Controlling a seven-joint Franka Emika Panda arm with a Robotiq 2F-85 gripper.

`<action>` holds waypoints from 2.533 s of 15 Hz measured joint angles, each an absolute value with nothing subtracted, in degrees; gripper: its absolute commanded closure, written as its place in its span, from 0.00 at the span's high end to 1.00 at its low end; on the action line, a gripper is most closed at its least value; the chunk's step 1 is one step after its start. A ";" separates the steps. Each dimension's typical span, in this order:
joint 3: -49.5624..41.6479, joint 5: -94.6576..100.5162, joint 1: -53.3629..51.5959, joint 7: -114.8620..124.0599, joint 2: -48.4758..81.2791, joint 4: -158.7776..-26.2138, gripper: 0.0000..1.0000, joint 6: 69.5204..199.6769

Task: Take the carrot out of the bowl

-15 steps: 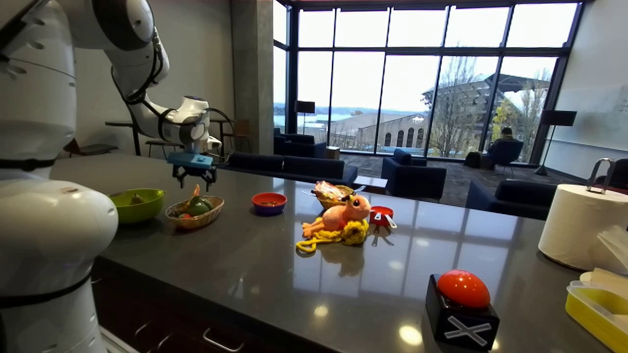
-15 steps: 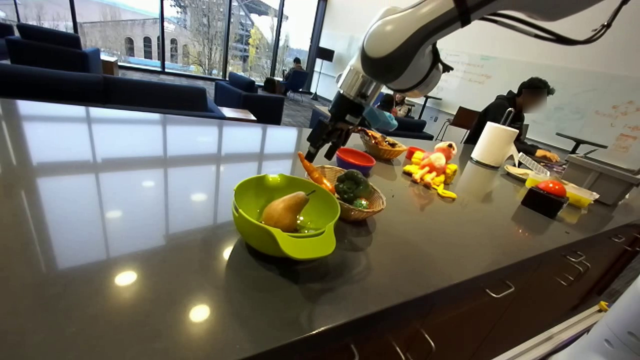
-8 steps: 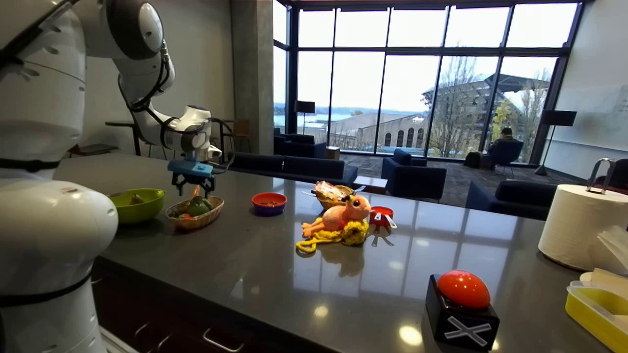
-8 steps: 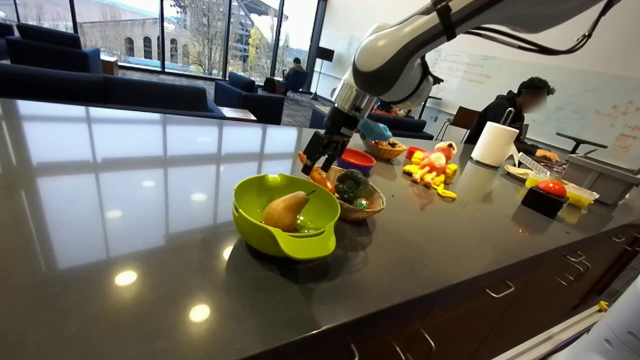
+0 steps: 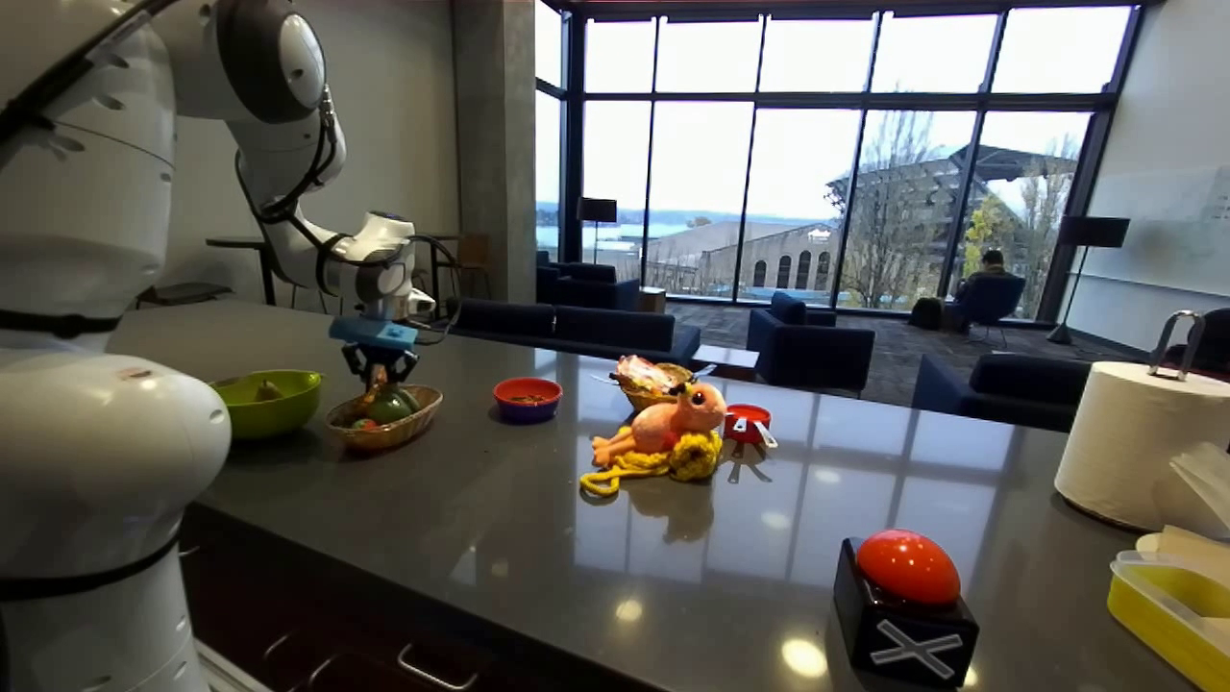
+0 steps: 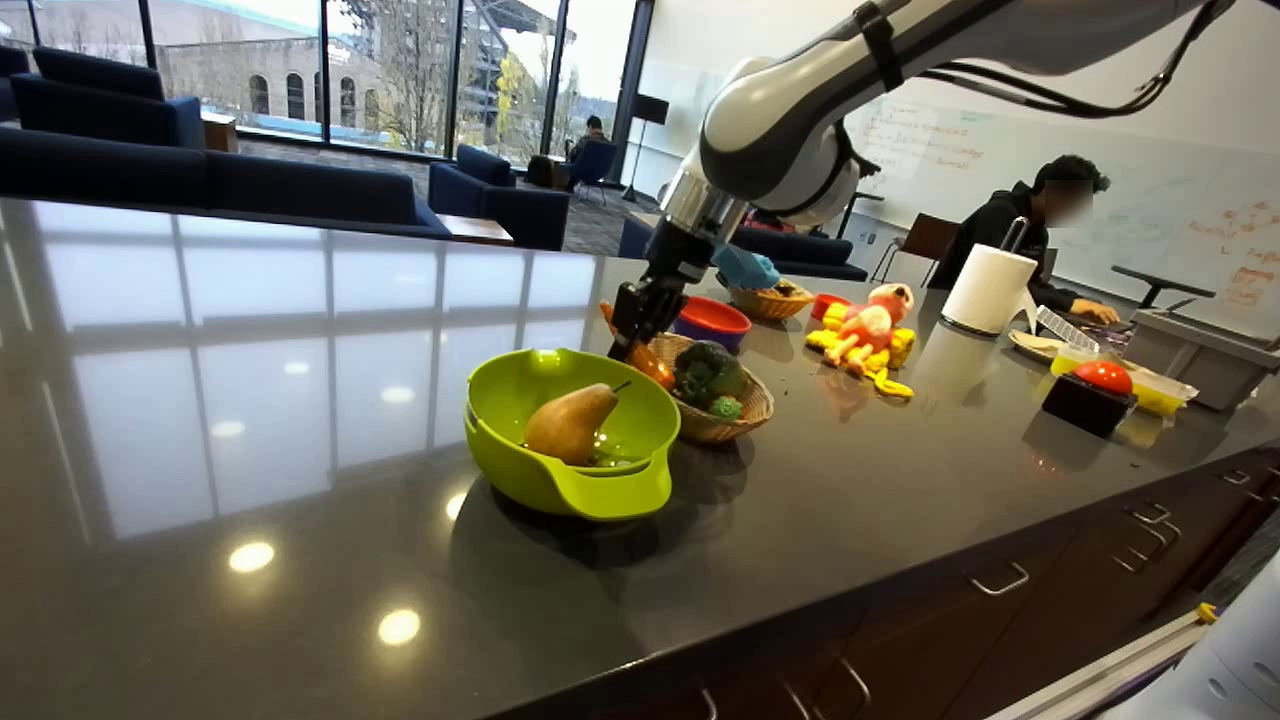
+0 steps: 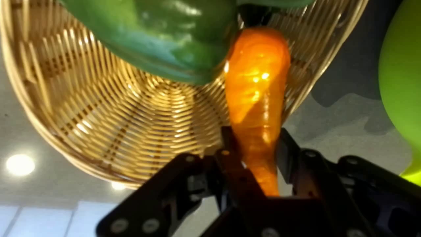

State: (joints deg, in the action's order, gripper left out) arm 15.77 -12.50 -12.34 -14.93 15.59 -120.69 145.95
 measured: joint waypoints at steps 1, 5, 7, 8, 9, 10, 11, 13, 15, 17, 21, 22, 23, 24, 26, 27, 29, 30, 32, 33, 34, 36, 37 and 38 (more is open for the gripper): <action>15.77 -12.50 -12.22 -14.85 15.54 -120.69 0.05 145.95; 15.75 -12.50 -11.85 -14.21 14.97 -120.71 0.07 145.80; 15.73 -12.50 -11.84 -13.94 14.51 -120.72 0.07 145.68; 15.73 -12.50 -11.84 -13.84 14.22 -120.72 0.07 145.48; 15.73 -12.45 -11.84 -13.71 13.92 -120.73 0.07 145.20; 15.72 -12.40 -11.84 -13.59 13.60 -120.74 0.07 144.90; 15.71 -12.33 -11.84 -13.45 13.23 -120.80 0.07 144.58; 15.67 -12.30 -11.84 -12.99 12.59 -120.82 0.07 143.84; 15.56 -12.06 -11.85 -12.38 11.81 -120.82 0.07 143.35; 15.49 -11.41 -11.87 -11.33 10.72 -120.79 0.07 143.23; 15.63 -10.21 -12.60 -8.93 7.49 -120.49 0.07 142.91; 15.78 -10.11 -13.00 -8.30 6.63 -120.41 0.07 142.78; 15.99 -10.09 -13.47 -7.71 5.83 -120.34 0.07 142.69; 16.29 -10.09 -14.02 -7.10 5.08 -120.30 0.07 142.63; 17.14 -10.09 -15.24 -5.92 3.90 -120.27 0.07 142.62; 17.65 -10.09 -15.91 -5.38 3.47 -120.27 0.07 142.63; 18.79 -10.14 -17.36 -4.45 2.97 -120.27 0.07 142.64; 19.37 -10.16 -18.04 -3.97 2.82 -120.27 0.07 142.67; 20.52 -10.46 -19.35 -3.49 2.76 -120.27 0.07 142.75; 21.04 -10.65 -19.94 -3.43 2.76 -120.28 0.07 142.84; 21.51 -10.92 -20.46 -3.42 2.76 -120.30 0.07 142.91; 22.36 -11.39 -21.29 -3.45 2.78 -120.49 0.07 143.30; 22.65 -11.40 -21.61 -3.47 2.81 -120.63 0.07 143.44; 22.82 -11.28 -21.85 -3.51 2.82 -120.77 0.07 143.45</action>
